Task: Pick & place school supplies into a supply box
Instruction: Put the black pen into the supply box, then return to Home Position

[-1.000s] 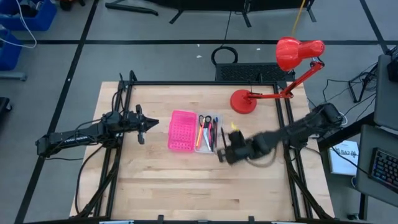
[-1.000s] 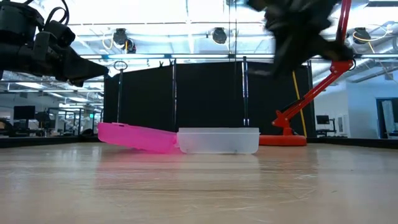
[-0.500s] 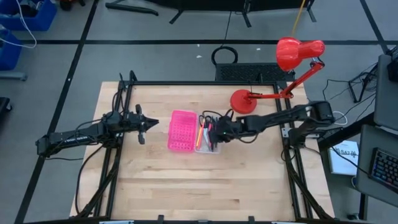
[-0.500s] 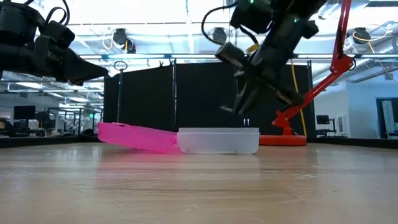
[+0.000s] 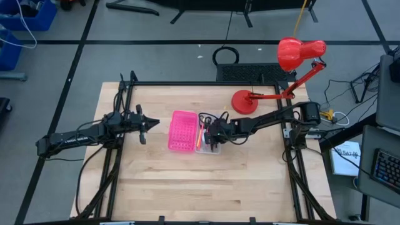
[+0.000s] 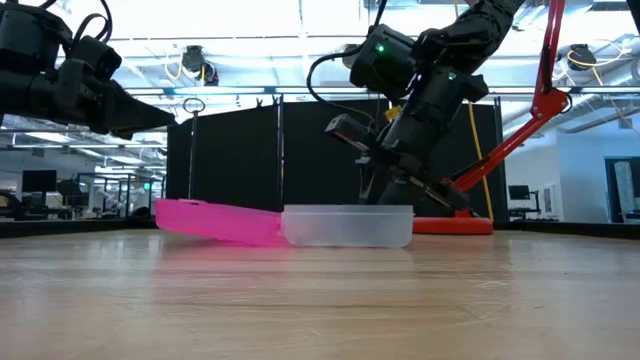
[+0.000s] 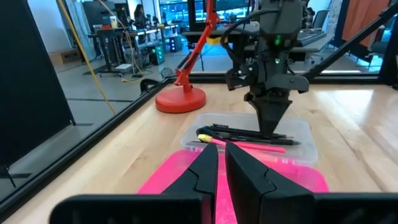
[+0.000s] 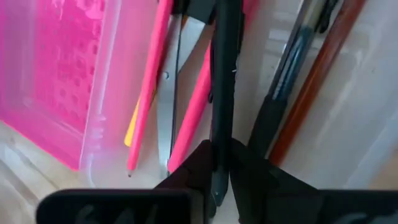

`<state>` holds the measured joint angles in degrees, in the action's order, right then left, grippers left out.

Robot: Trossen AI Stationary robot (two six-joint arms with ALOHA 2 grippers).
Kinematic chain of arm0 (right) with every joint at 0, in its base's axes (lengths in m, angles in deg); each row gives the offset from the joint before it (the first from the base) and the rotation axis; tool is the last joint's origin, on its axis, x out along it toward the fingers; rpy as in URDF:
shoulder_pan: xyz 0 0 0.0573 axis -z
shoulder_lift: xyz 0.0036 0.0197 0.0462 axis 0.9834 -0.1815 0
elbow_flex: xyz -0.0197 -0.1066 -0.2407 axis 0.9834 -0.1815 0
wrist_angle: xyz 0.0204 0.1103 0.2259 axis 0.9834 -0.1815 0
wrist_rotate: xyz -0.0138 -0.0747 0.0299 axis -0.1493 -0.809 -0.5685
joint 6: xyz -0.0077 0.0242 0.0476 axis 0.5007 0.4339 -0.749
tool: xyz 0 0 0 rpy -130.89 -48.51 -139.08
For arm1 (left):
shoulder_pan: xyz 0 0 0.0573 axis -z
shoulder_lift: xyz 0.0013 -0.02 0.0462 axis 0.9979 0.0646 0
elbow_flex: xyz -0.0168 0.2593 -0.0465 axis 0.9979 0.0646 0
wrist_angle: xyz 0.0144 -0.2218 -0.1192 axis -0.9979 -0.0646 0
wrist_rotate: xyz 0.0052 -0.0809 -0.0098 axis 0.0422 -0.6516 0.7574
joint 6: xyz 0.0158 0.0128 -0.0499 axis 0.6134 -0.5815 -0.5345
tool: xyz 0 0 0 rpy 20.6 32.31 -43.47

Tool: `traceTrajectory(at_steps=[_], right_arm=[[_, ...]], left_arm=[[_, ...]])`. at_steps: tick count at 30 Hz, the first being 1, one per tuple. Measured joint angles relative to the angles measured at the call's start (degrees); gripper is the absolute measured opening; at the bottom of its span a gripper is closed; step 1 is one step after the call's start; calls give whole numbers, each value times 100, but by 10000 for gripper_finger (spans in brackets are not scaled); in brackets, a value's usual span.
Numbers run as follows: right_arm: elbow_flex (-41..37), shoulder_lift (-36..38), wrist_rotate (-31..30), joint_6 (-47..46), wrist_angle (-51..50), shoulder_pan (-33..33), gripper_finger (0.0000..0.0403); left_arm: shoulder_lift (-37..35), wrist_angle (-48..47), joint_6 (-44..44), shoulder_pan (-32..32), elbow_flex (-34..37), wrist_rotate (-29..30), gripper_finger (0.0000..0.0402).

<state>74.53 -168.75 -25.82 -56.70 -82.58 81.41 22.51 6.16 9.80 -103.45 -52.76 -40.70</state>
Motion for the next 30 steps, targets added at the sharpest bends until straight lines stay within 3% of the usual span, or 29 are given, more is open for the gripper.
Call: traceTrajectory(at_steps=[11,18,23,26,30], right_arm=[[-4,162,-169,310,24,3,99],[-7,709,-236,1156,-84,12,114],[-4,1906,-835,2868,-364,107,90],[-4,2825,-1741,4092,-910,41,57],[-22,3705,-3010,5549,-1437,-516,8]], left_arm=[[0,-33,-30,-2,0,-8,40],[0,-26,-40,-2,0,45,40],[0,-28,-138,-7,0,507,40],[0,-31,26,-6,0,659,40],[0,-255,313,-6,0,739,40]])
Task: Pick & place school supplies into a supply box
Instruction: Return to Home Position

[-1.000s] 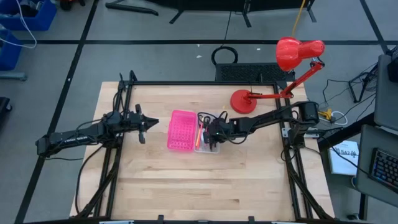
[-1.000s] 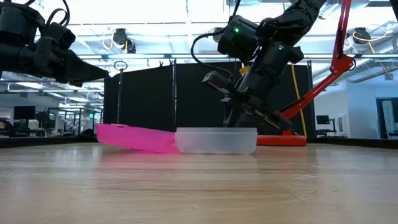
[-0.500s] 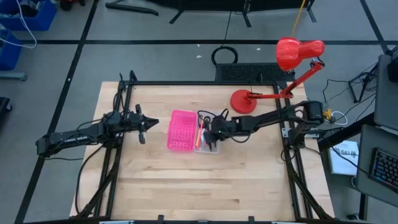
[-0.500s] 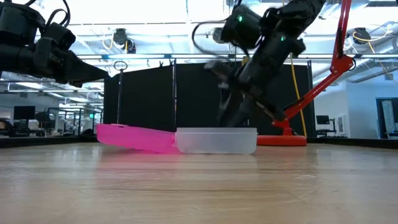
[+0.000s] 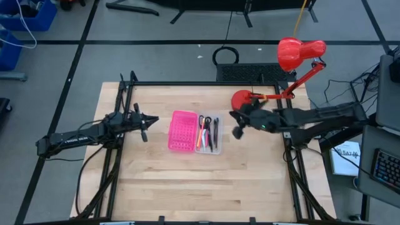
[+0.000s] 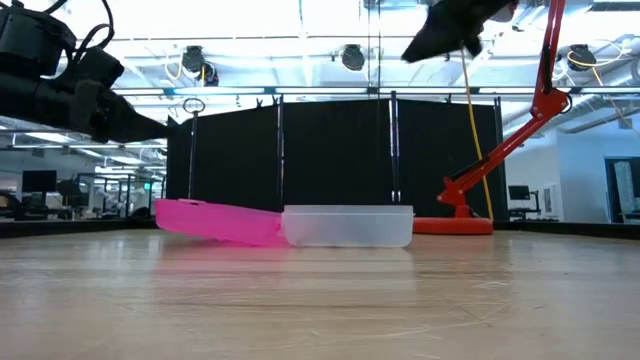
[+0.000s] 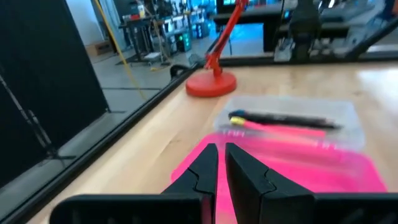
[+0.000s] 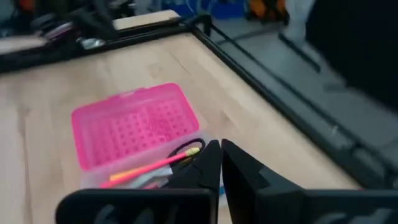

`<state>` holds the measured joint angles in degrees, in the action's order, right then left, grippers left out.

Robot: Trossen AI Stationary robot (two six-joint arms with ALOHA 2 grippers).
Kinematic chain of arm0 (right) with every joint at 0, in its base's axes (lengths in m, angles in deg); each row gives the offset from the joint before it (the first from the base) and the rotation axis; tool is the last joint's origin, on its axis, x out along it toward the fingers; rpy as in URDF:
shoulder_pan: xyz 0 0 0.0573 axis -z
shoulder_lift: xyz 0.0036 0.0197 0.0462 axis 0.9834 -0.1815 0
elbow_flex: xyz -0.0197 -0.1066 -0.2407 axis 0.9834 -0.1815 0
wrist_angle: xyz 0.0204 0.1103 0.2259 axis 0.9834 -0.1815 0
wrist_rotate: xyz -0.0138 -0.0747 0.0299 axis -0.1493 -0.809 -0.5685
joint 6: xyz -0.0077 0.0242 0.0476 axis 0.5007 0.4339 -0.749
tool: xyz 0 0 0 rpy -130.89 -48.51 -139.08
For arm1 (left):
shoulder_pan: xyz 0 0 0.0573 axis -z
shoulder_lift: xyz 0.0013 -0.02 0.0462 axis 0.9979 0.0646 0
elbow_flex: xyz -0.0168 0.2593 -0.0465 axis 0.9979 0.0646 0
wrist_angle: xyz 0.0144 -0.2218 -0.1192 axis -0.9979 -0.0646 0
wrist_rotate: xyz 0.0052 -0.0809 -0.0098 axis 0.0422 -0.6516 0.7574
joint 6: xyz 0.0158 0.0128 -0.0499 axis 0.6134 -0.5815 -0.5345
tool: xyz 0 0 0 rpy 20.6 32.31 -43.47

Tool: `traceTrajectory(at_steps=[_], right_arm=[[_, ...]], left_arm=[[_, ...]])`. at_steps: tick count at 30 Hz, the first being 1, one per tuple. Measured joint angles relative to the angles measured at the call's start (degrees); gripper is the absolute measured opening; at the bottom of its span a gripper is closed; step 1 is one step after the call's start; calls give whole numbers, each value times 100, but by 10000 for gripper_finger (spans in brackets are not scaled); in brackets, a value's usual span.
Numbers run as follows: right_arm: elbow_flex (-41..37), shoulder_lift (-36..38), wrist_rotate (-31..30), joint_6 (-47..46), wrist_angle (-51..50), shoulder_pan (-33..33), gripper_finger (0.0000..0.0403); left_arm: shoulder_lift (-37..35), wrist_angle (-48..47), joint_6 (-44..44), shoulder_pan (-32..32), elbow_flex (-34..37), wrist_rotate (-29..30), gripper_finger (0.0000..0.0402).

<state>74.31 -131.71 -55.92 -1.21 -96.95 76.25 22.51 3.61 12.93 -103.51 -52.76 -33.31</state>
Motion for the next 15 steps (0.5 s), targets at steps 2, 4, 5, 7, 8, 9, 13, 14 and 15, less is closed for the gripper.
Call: traceTrajectory(at_steps=[2,4,5,7,8,9,13,14,15], right_arm=[[-149,273,-201,530,58,-253,8],[-385,520,-39,1178,302,-417,9],[-563,666,244,1542,538,-482,7],[-1041,989,991,2229,1214,-551,2],[-1326,1170,1338,2481,1630,-557,2],[-1616,1360,1556,2658,2014,-532,2],[-2688,2133,1644,2911,3117,-192,1],[-2879,2296,1698,2848,3141,-82,1],[-3039,2446,1878,2759,3106,31,1]], left_arm=[[0,-116,133,0,0,81,40],[0,-226,226,-1,0,145,40],[0,-248,268,0,0,169,40],[0,-251,367,2,0,294,40],[0,-258,392,2,-2,383,40],[0,-262,427,2,-5,477,39],[0,-276,538,0,-9,603,17],[0,-280,588,0,-9,584,9],[0,-282,622,3,-9,584,6]])
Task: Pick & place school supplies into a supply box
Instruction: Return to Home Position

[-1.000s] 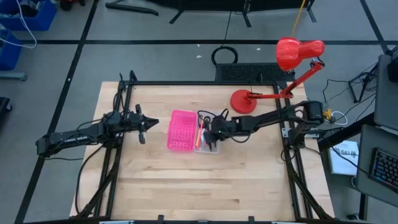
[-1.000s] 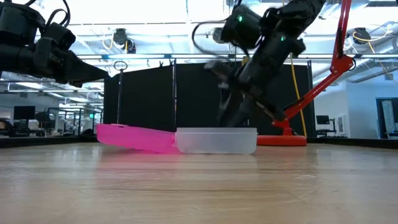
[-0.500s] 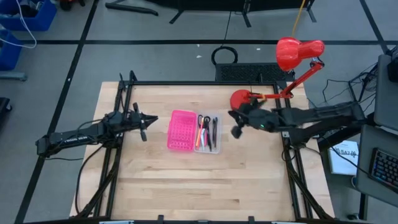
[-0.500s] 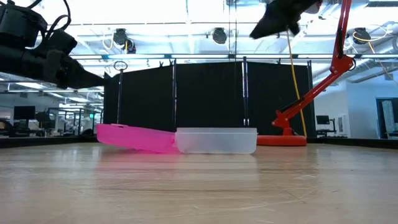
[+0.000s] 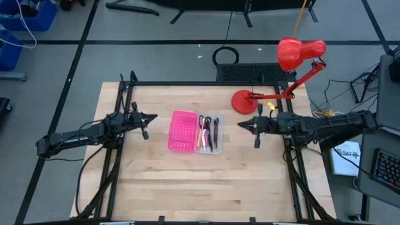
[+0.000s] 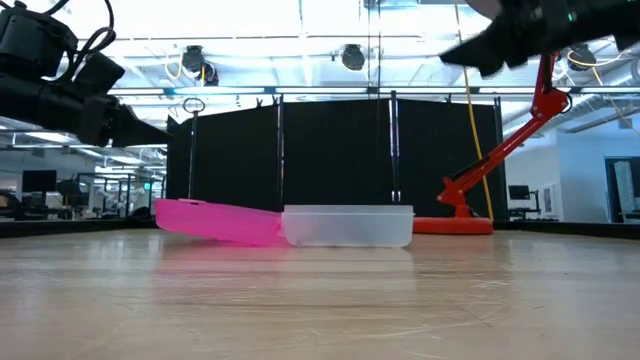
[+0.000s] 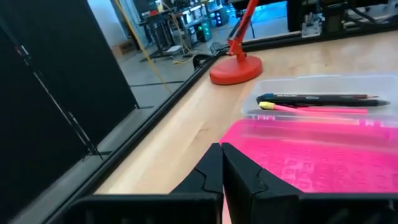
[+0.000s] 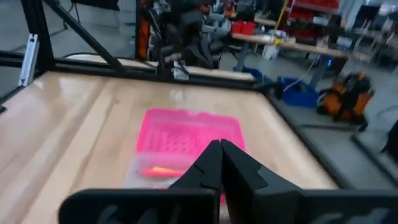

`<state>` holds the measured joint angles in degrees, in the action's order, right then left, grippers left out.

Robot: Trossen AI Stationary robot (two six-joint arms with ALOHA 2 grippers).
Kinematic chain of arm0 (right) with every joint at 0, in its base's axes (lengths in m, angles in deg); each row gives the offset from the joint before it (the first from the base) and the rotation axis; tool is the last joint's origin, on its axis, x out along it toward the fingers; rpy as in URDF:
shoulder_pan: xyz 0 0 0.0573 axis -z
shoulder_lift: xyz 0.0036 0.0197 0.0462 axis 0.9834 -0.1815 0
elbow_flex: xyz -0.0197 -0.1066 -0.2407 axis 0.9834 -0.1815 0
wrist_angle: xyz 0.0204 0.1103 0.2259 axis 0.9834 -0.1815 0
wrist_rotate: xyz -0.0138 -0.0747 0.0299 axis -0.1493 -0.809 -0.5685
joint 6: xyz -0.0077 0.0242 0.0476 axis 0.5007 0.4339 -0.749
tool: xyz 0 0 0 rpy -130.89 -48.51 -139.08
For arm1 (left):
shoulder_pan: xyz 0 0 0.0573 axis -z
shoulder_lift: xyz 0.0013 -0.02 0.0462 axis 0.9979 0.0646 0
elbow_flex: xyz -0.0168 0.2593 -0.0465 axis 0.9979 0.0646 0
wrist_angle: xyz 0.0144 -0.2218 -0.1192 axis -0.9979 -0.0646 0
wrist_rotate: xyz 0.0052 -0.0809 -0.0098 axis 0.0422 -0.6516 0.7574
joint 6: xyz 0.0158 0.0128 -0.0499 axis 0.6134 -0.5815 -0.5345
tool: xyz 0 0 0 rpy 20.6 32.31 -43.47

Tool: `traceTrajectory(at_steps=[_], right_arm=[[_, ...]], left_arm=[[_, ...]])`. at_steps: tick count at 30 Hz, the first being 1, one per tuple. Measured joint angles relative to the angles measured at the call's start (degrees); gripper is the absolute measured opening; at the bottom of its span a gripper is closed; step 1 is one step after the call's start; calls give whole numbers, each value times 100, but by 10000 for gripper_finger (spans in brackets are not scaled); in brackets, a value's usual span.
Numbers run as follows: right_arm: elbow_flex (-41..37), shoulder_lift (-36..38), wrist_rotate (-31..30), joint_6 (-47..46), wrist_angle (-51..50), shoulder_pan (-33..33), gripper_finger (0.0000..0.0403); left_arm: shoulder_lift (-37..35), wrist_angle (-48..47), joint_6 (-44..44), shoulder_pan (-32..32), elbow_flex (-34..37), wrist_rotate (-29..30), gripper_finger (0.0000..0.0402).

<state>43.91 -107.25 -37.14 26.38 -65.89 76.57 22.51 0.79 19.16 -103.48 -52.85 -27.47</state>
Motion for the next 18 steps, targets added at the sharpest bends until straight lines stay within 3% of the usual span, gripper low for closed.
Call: traceTrajectory(at_steps=[4,10,18], right_arm=[[-551,528,400,-503,-7,311,0],[-1195,1272,374,-743,74,333,0],[-1895,2469,394,-340,107,333,0]], left_arm=[[0,35,214,-1,0,-150,4],[-7,433,354,-1,11,-1197,3],[-7,584,389,129,11,-1694,2]])
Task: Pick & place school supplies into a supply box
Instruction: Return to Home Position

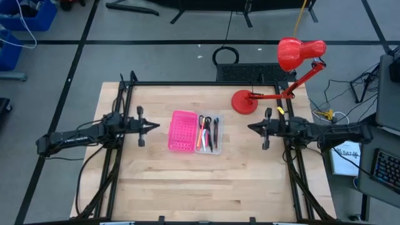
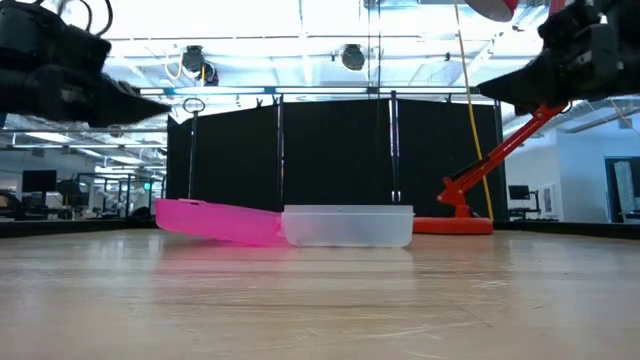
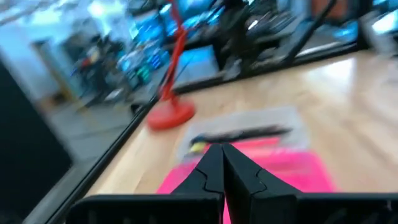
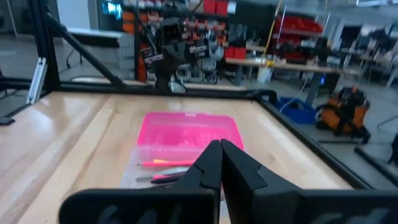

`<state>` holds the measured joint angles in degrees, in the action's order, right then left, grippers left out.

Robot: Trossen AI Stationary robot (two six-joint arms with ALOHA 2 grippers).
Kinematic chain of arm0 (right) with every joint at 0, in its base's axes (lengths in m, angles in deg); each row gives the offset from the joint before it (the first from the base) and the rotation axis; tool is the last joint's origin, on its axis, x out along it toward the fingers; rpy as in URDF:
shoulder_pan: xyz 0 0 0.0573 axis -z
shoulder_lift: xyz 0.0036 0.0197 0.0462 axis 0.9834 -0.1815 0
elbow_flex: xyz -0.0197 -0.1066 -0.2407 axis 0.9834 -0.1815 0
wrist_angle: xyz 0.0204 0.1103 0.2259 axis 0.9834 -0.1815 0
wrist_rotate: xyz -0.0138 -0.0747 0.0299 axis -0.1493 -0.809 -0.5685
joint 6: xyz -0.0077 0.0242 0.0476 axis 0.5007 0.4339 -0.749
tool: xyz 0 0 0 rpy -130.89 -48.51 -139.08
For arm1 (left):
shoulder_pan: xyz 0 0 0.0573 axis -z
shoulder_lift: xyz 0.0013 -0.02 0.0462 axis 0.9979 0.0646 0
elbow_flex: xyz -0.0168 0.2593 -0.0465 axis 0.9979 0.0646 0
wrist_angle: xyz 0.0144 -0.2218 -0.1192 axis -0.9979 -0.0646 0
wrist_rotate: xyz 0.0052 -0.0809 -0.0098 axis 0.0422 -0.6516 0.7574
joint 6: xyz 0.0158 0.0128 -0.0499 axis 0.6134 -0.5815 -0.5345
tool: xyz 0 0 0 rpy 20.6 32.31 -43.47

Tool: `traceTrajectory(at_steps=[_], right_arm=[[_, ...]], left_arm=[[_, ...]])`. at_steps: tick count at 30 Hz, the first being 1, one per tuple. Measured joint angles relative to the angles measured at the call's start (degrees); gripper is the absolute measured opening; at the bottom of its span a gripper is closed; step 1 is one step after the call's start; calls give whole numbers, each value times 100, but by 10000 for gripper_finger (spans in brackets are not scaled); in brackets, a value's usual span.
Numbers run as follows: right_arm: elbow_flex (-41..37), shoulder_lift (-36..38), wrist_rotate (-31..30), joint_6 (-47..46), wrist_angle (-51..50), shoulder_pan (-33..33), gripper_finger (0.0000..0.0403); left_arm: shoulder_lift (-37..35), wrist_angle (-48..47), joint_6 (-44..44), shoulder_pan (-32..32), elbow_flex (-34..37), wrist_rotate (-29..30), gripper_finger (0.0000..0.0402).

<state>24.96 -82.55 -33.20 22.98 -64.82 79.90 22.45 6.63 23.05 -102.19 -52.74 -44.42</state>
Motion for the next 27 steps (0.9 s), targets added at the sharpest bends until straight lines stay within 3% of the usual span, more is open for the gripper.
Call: traceTrajectory(at_steps=[5,9,19,23,27], right_arm=[[-461,710,168,37,150,-3,0],[-789,1095,145,-153,128,0,0],[-800,1162,139,-453,-178,2,0],[-805,1160,139,-454,-152,-59,0],[-810,1161,139,-248,38,-271,0]], left_arm=[[-2,722,-182,187,-2,-724,1],[2,667,-195,260,0,-645,1],[7,404,-200,281,0,-278,1],[7,452,-50,619,0,-447,0],[6,699,292,1176,0,-133,0]])
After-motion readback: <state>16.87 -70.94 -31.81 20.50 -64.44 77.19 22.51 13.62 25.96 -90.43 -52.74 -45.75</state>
